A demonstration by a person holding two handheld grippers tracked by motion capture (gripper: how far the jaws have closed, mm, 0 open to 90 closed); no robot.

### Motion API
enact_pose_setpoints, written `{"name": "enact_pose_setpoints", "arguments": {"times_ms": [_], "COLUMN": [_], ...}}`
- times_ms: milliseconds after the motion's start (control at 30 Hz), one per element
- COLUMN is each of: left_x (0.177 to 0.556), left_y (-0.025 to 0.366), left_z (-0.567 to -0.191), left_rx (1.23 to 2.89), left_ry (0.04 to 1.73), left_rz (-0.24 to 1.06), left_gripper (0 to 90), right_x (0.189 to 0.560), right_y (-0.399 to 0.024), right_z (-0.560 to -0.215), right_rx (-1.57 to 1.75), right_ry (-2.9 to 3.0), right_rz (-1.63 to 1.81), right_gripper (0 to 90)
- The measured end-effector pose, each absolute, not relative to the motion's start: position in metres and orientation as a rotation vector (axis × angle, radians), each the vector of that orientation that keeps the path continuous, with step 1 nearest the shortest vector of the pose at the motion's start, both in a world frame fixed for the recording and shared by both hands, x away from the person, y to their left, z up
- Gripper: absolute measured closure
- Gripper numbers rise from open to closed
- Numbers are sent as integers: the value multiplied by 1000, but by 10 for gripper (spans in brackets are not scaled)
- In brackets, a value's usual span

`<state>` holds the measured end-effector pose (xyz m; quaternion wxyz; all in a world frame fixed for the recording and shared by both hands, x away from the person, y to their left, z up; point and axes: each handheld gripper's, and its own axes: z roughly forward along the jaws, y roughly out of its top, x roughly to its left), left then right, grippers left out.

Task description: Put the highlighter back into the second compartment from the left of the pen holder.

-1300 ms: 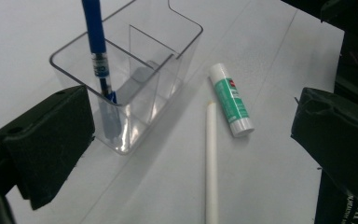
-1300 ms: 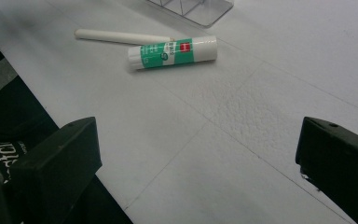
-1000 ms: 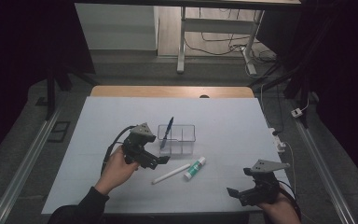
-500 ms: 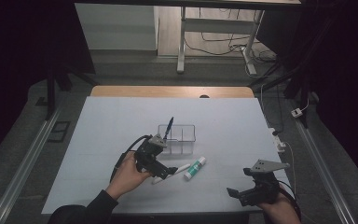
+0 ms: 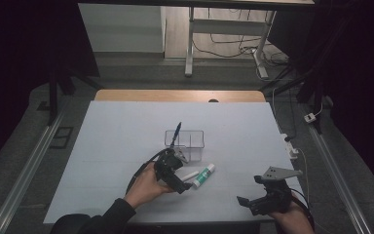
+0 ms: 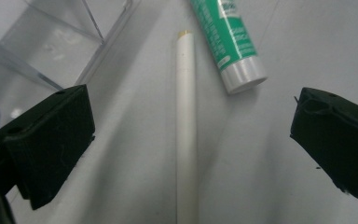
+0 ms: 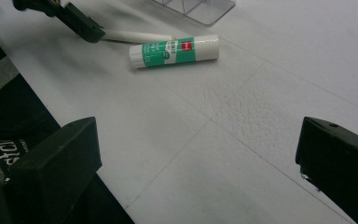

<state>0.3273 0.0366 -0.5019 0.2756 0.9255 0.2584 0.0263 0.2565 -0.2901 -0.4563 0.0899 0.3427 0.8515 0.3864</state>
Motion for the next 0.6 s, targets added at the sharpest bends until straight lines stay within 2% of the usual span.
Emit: {"name": "enact_pose_setpoints", "arguments": {"times_ms": [100, 233, 400, 600], "left_x": [328, 329, 330, 332], "left_y": [31, 28, 29, 27], "left_z": [-506, -509, -509, -510], "left_rx": [2530, 2566, 2590, 2589], "left_ry": [696, 677, 645, 645], "left_rz": [118, 130, 124, 116], "left_gripper": [42, 149, 378, 555], "right_x": [257, 257, 257, 257], "right_y": [-290, -290, -290, -290], "right_z": [-456, -456, -457, -457], "right_rx": [1017, 1019, 1021, 1020], "right_ry": [2533, 2534, 2535, 2537], "right_rz": [1149, 1148, 1147, 1145], "right_gripper": [0, 0, 0, 0]}}
